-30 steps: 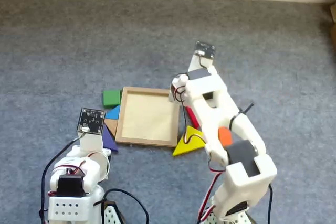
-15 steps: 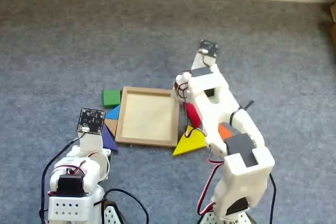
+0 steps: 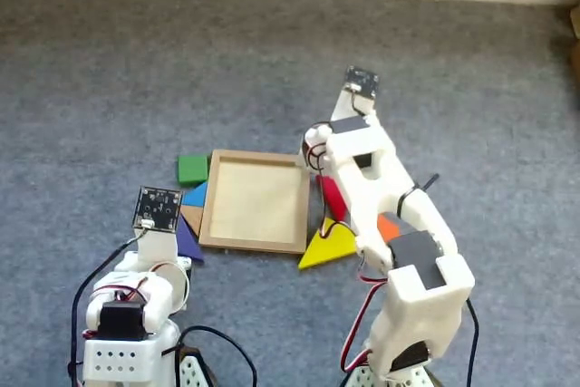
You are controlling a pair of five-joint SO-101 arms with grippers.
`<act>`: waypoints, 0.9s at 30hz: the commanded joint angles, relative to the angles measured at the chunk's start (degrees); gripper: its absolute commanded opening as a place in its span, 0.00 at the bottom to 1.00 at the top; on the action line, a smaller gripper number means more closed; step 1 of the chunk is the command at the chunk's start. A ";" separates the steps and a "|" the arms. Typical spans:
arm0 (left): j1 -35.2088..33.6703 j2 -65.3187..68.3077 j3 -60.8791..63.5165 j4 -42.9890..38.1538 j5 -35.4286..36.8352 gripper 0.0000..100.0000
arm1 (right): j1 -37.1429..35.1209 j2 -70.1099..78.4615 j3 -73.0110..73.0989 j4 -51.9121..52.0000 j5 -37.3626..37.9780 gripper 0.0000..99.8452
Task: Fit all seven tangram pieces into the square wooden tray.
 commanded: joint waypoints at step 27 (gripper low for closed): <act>-0.48 -1.45 1.19 0.26 -0.44 0.01 | 0.40 6.37 0.04 4.18 -0.26 0.37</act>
